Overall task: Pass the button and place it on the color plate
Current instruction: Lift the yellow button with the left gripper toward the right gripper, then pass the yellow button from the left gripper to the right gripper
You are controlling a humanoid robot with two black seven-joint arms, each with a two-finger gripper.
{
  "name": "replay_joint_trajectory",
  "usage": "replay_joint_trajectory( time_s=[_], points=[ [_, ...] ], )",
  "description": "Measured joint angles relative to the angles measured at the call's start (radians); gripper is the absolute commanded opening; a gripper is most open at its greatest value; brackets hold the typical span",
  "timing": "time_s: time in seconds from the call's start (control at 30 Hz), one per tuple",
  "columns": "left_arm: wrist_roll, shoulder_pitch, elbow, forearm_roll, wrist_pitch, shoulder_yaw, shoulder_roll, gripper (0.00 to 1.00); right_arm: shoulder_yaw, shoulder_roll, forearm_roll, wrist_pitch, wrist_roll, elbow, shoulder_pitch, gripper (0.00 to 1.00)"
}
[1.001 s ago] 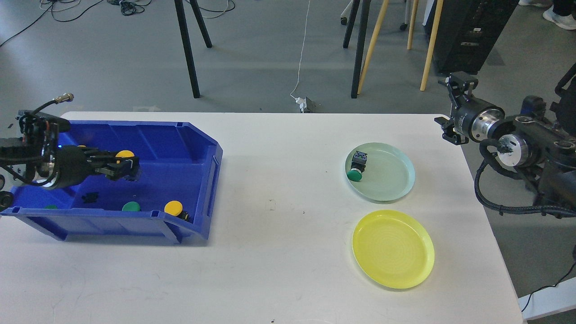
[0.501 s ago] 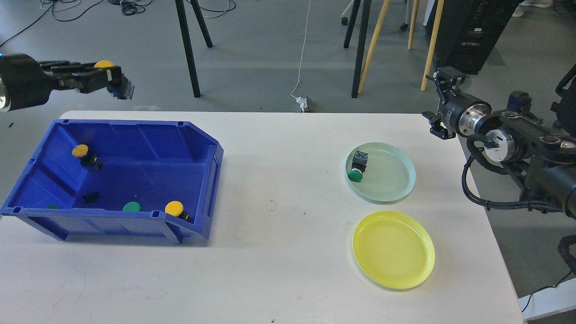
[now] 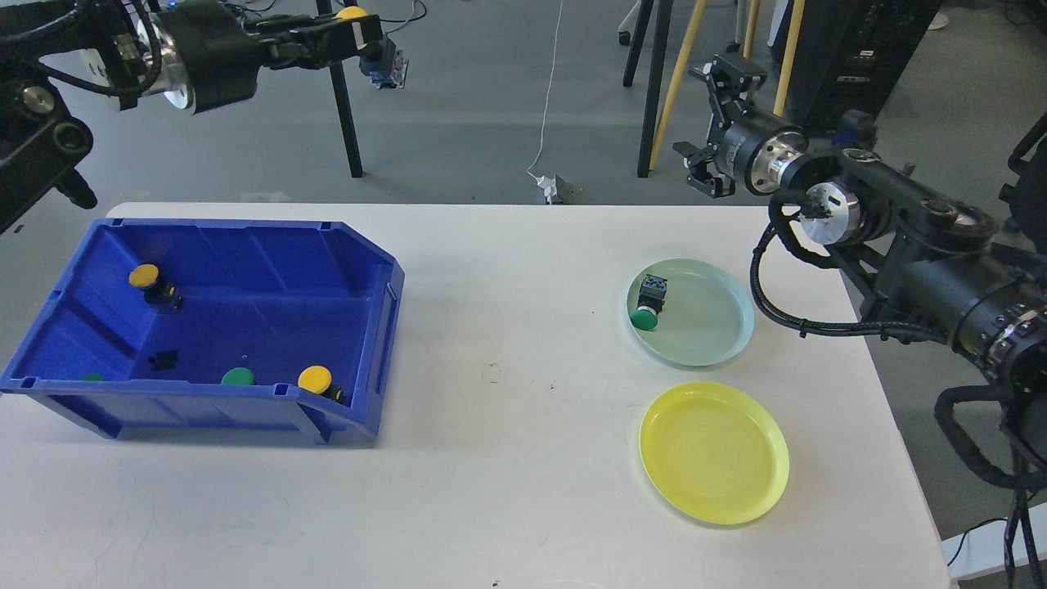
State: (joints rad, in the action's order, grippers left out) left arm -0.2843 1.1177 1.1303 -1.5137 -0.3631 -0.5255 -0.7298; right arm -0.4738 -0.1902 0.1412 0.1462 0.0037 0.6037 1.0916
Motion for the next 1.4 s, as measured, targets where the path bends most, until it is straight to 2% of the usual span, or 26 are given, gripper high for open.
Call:
replay_joint_trajectory(
  time_s=[0.13, 0.23, 0.47, 0.9, 1.4],
  points=[
    [-0.001, 0.0, -0.01, -0.004, 0.024, 0.007, 0.023, 0.17, -0.079, 0.042, -0.051, -0.021, -0.032, 0.099, -0.012, 0.98],
    [-0.001, 0.0, -0.01, -0.007, 0.026, 0.009, 0.025, 0.17, -0.098, 0.082, -0.126, -0.022, -0.072, 0.119, -0.019, 0.98],
    [-0.013, 0.011, -0.008, -0.063, 0.055, 0.009, 0.037, 0.16, -0.103, 0.141, -0.196, -0.011, -0.125, 0.168, -0.032, 0.98],
    [-0.083, -0.007, -0.003, -0.15, 0.182, 0.038, 0.105, 0.15, -0.091, 0.154, -0.203, -0.011, -0.154, 0.183, 0.036, 0.98],
    [-0.107, -0.021, -0.007, -0.151, 0.264, 0.071, 0.104, 0.15, -0.09, 0.183, -0.203, -0.01, -0.16, 0.182, 0.088, 0.97]
  ],
)
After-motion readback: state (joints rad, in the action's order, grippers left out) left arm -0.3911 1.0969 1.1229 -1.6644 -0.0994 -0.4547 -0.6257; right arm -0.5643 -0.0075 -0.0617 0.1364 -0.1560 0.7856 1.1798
